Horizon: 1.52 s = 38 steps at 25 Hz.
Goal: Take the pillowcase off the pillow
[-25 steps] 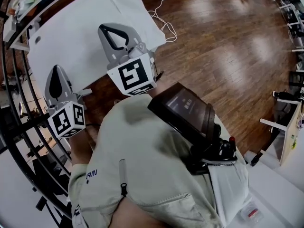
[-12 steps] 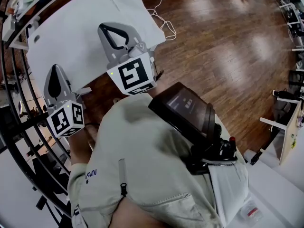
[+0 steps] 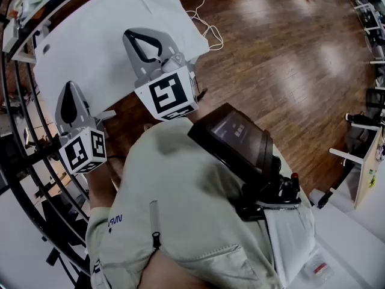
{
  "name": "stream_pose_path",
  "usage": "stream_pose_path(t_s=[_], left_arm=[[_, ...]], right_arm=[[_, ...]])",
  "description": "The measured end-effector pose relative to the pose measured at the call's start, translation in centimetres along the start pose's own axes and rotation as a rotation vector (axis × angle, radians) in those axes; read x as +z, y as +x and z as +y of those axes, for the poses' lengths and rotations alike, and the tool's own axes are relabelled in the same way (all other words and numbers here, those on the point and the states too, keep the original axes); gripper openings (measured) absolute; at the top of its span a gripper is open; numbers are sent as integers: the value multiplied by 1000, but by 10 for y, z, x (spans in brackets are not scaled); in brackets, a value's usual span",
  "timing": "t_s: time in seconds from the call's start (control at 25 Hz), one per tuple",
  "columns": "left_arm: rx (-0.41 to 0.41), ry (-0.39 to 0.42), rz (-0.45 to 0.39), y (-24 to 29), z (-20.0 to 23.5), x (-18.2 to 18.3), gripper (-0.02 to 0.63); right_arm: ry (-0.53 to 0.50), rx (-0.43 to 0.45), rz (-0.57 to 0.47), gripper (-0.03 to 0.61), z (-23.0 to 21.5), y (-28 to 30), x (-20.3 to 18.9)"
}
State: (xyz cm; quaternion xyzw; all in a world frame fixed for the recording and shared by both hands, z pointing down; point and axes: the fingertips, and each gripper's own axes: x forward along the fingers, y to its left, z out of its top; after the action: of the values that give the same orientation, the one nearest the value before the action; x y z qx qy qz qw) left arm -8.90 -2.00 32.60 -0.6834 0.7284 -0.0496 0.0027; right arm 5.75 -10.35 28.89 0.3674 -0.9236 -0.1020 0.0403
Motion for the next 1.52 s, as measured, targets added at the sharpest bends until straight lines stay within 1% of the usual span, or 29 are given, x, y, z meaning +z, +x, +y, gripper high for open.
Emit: stream_pose_path(t_s=[1.52], left_arm=[[8, -9, 3, -1, 2, -1, 6]], right_arm=[[11, -3, 13, 3, -3, 0, -4]])
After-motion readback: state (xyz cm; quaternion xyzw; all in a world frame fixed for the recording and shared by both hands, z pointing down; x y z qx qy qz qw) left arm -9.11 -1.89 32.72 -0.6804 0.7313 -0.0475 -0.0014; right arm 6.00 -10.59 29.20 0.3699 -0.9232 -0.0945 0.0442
